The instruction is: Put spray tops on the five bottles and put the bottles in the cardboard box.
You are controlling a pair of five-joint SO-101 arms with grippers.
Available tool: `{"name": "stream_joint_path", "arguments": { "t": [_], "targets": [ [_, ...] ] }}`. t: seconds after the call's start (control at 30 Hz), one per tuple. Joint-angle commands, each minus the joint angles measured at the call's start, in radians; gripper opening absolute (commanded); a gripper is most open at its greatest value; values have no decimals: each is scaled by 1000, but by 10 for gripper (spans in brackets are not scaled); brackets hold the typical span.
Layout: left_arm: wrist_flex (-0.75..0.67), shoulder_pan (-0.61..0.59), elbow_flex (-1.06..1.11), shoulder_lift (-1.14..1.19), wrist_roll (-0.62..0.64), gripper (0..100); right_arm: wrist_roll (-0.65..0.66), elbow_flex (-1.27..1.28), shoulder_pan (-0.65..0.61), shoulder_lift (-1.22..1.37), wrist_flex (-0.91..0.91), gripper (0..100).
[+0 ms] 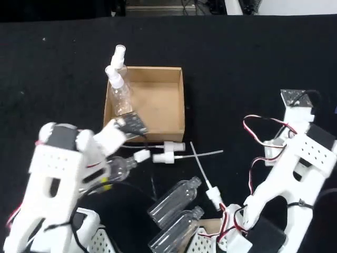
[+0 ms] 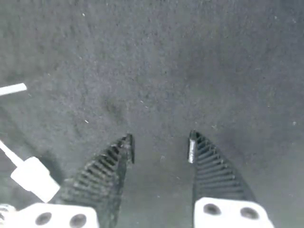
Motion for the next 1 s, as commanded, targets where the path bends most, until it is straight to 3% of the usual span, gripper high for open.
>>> {"name": "stream_joint_path", "arguments": {
  "t": [0.0, 0.2, 0.37, 0.53, 0.7, 0.77, 0.87, 0.97],
  "targets": [
    [20, -183, 5, -54, -147, 163, -35, -8, -64, -7, 11, 178],
    [-101, -553, -1, 112, -298, 163, -89, -10, -157, -7, 11, 178],
    [-331, -829, 1, 338, -305, 163, -143, -12, -273, -7, 11, 178],
    [-531, -1026, -4, 509, -305, 164, -195, -50, -416, -8, 69, 178],
    [-582, -1115, -27, 589, -307, 173, -195, -91, -585, -8, 120, 178],
    [-574, -1124, -47, 598, -305, 220, -219, -85, -640, -8, 117, 178],
    [-560, -1136, -76, 605, -315, 285, -256, -65, -698, -7, 107, 178],
    [-525, -1133, -145, 612, -316, 291, -272, -33, -732, -7, 84, 178]
  ]
}}
